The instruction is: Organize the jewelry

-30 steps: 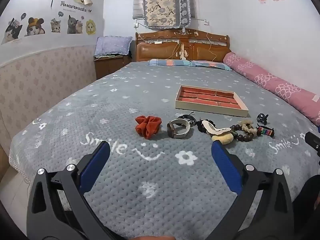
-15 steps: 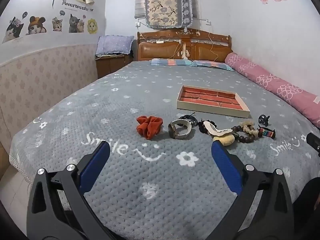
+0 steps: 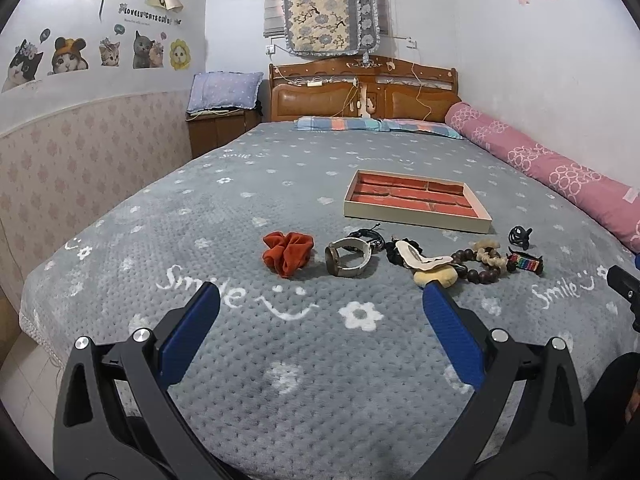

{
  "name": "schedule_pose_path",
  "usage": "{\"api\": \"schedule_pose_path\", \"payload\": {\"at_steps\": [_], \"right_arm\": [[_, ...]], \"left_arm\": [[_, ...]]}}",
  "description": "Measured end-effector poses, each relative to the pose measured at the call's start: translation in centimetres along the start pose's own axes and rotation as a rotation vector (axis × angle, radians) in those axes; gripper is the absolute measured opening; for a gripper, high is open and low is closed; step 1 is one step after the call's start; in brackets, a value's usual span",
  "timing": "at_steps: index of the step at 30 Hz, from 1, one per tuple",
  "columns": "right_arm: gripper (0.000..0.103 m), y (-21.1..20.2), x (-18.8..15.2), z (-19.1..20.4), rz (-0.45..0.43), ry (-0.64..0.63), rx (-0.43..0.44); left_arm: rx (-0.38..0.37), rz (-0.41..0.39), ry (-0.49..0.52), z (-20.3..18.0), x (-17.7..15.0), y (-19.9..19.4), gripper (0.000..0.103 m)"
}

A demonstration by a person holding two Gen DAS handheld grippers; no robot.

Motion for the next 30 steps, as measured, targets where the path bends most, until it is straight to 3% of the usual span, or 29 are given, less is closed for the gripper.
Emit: {"api": "schedule_pose_path", "payload": {"at_steps": [30], "right_arm": [[0.099,-0.8,0.0,-1.1,-0.003,0.020,-0.015]], "left_arm": [[-0.007,0.007,0.009,-0.7,-0.1,-0.3,0.098]]}}
Point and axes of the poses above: each gripper's, at about its wrist camera, not at the fingertips, and y roughly the way its jaws point, z to its left, x to its top, the point moved 1 cm from there along y, roughly the way its jaws point, and after that the axes turned 8 degrees about x, right-handed, at the moved point
